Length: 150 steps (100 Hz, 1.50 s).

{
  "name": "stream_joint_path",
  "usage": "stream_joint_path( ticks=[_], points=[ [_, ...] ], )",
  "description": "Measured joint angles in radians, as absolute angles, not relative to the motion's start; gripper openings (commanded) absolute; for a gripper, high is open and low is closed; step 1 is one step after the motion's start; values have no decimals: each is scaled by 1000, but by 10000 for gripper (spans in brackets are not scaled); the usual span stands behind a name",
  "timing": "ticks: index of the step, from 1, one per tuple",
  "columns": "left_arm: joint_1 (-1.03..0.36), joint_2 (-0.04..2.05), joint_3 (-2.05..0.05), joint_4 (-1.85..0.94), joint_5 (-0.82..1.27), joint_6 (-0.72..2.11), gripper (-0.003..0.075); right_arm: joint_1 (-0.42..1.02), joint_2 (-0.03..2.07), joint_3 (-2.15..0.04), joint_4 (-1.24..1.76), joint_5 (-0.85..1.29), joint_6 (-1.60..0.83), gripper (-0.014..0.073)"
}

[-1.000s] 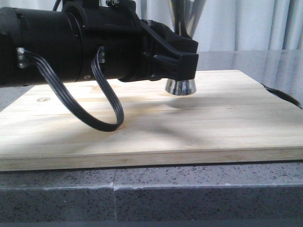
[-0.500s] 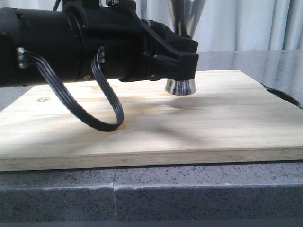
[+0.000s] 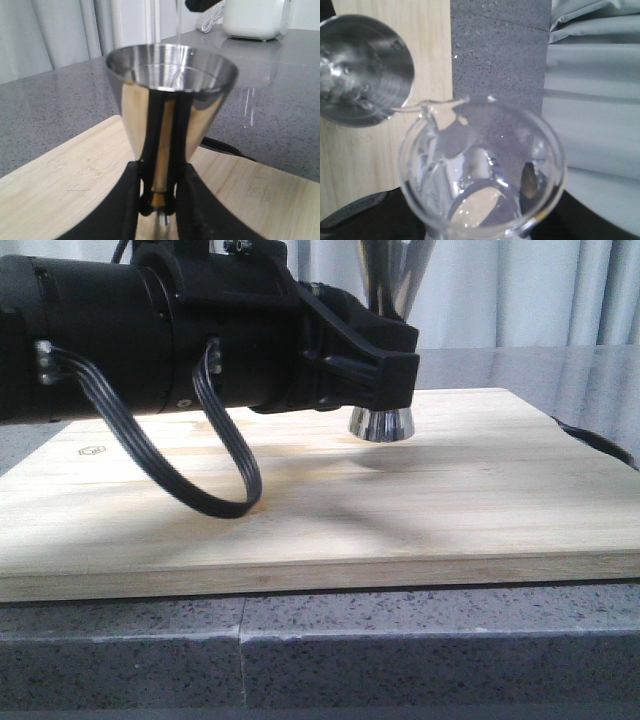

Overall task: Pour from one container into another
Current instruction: 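Hold the beaker tilted over the jigger with the right gripper, draining it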

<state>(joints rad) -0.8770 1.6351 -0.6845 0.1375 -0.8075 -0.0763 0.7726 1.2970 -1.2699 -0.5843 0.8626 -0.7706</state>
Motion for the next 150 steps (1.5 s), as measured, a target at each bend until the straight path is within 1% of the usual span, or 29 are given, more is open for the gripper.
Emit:
stream_joint_path(
  ticks=[37,150],
  points=[
    [-877,1635,-684,137,-808,-76,-19,795,1297,-1270,-587,863,-771,206],
    [-877,1635,-684,137,-808,-76,-19,795,1297,-1270,-587,865,-781,206]
  ],
)
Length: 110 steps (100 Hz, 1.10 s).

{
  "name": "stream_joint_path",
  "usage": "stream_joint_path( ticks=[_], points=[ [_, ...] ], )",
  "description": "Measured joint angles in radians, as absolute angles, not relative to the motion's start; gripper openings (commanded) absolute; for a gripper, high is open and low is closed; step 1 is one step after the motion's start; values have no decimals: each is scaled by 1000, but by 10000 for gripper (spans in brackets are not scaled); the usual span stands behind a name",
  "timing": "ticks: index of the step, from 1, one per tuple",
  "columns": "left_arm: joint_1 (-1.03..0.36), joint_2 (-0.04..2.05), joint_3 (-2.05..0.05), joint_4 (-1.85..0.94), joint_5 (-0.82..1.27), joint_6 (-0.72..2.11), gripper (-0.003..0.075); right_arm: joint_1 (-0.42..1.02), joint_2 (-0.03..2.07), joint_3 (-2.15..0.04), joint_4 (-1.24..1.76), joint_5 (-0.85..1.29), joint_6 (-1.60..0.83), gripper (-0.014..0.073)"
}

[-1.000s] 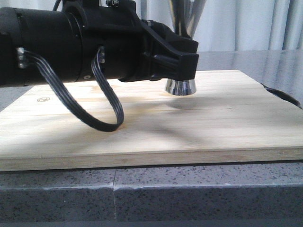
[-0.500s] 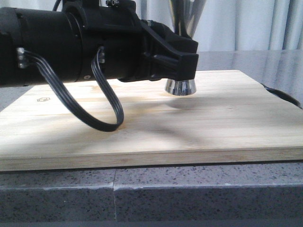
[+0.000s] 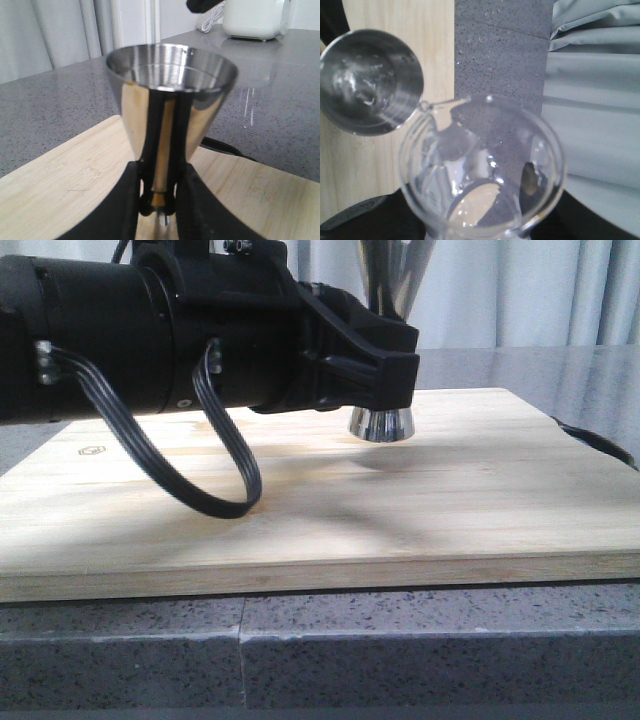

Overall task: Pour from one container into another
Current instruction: 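Hold the beaker tilted over the jigger with the right gripper, draining it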

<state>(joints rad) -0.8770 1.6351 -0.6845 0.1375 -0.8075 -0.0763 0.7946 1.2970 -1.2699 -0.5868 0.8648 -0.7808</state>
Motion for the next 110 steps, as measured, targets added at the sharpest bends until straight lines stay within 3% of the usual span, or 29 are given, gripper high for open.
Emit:
stream_joint_path(
  ticks=[110],
  points=[
    [-877,1635,-684,137,-808,-76,-19,795,1297,-1270,-587,865,-818,206]
  ],
)
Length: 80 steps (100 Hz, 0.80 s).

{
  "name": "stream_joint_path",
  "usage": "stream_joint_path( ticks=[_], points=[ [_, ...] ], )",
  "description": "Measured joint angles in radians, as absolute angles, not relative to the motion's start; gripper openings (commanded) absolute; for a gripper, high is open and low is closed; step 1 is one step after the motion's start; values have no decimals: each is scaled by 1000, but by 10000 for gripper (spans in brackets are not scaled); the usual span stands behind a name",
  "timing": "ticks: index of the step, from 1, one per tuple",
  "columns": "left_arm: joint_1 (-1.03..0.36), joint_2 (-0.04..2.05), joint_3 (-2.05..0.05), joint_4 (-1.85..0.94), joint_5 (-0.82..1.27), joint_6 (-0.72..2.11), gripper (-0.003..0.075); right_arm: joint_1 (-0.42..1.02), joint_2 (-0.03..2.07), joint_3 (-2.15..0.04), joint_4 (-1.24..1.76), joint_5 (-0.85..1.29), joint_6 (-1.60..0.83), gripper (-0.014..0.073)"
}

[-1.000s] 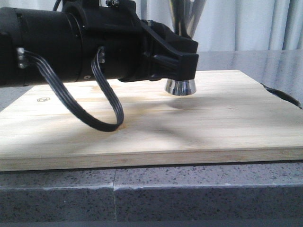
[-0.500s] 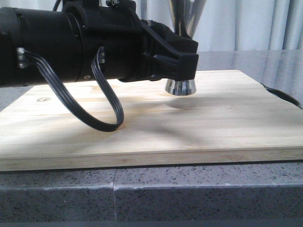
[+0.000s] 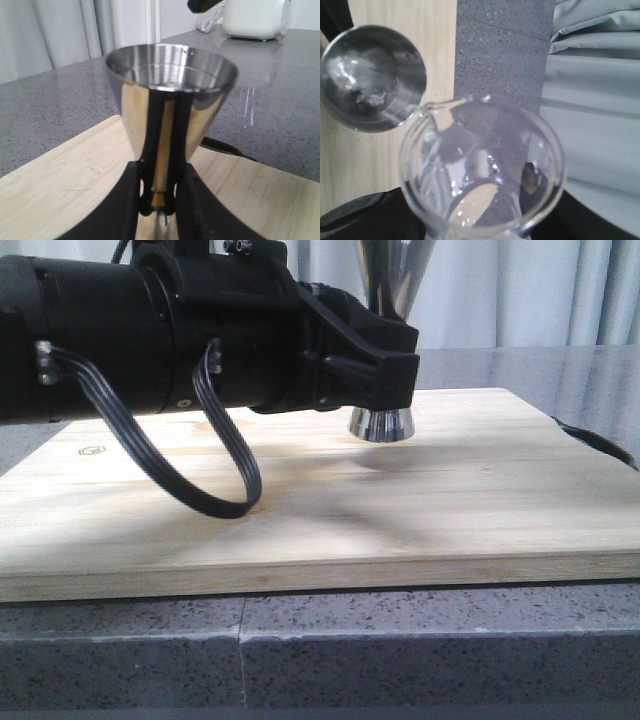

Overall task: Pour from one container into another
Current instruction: 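Hold the beaker tilted over the jigger with the right gripper, draining it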

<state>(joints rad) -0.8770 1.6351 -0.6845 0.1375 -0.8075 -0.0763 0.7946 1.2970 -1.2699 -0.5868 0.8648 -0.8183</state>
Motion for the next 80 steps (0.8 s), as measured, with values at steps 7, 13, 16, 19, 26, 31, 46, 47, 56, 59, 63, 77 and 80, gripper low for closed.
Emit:
stream_joint_path(
  ticks=[7,13,16,19,26,31,46,47,56,59,63,77,80],
  points=[
    [-877,1635,-684,137,-808,-76,-19,795,1297,-1270,-587,865,-821,206],
    [-877,1635,-684,137,-808,-76,-19,795,1297,-1270,-587,865,-821,206],
    [-877,1635,-684,137,-808,-76,-19,795,1297,-1270,-587,865,-823,206],
    [-877,1635,-684,137,-808,-76,-19,795,1297,-1270,-587,865,-824,206],
    [-877,1635,-684,137,-808,-76,-19,795,1297,-1270,-587,865,-825,206],
    [-877,1635,-684,137,-808,-76,-19,795,1297,-1270,-587,865,-827,206],
    [-877,1635,-684,137,-808,-76,-19,795,1297,-1270,-587,865,-842,206],
    [-877,1635,-684,137,-808,-76,-19,795,1297,-1270,-587,865,-844,206],
    [-877,1635,-684,137,-808,-76,-19,795,1297,-1270,-587,865,-846,206],
    [-877,1635,-684,137,-808,-76,-19,795,1297,-1270,-587,865,-846,206],
    [-877,1635,-684,137,-808,-76,-19,795,1297,-1270,-587,865,-848,206],
    [-877,1635,-684,137,-808,-76,-19,795,1297,-1270,-587,865,-852,206],
    [-877,1635,-684,137,-808,-76,-19,795,1297,-1270,-587,865,-854,206]
  ],
)
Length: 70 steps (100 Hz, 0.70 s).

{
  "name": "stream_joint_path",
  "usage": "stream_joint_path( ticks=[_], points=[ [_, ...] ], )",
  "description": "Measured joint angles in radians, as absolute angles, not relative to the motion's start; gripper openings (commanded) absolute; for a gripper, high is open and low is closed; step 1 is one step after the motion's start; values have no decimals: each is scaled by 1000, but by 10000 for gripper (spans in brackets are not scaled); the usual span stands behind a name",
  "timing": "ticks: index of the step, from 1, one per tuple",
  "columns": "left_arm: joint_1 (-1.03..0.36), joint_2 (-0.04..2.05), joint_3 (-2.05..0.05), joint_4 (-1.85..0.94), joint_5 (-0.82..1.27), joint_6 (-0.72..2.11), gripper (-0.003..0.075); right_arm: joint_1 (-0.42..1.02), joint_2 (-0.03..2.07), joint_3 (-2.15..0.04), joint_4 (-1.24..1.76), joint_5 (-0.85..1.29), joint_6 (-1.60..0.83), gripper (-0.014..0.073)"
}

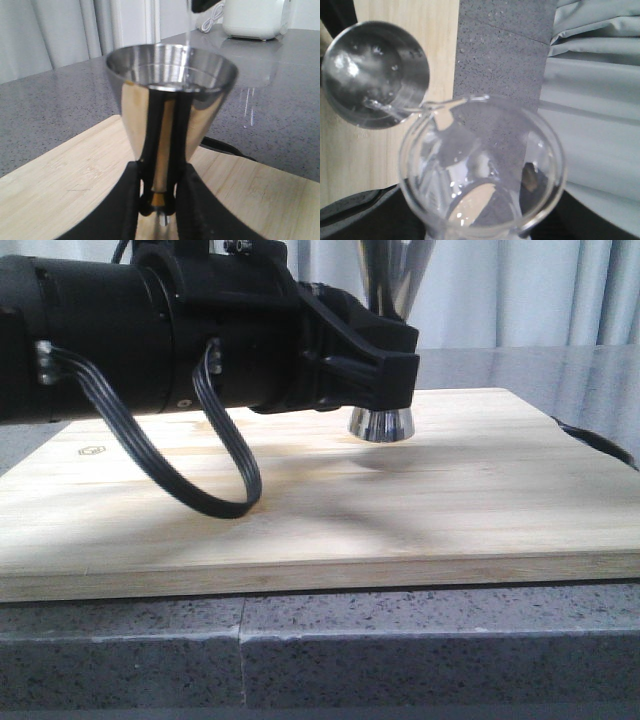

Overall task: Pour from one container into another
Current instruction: 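Hold the beaker tilted over the jigger with the right gripper, draining it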

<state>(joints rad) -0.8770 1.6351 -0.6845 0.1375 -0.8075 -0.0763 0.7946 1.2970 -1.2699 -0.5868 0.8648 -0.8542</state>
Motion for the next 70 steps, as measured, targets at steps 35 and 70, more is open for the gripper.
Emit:
stream_joint_path(
  ticks=[35,70],
  points=[
    [-877,1635,-684,137,-806,-76,-19,795,1297,-1270,-587,865,-860,206],
    [-877,1635,-684,139,-806,-76,-19,795,1297,-1270,-587,865,-864,206]
  ],
)
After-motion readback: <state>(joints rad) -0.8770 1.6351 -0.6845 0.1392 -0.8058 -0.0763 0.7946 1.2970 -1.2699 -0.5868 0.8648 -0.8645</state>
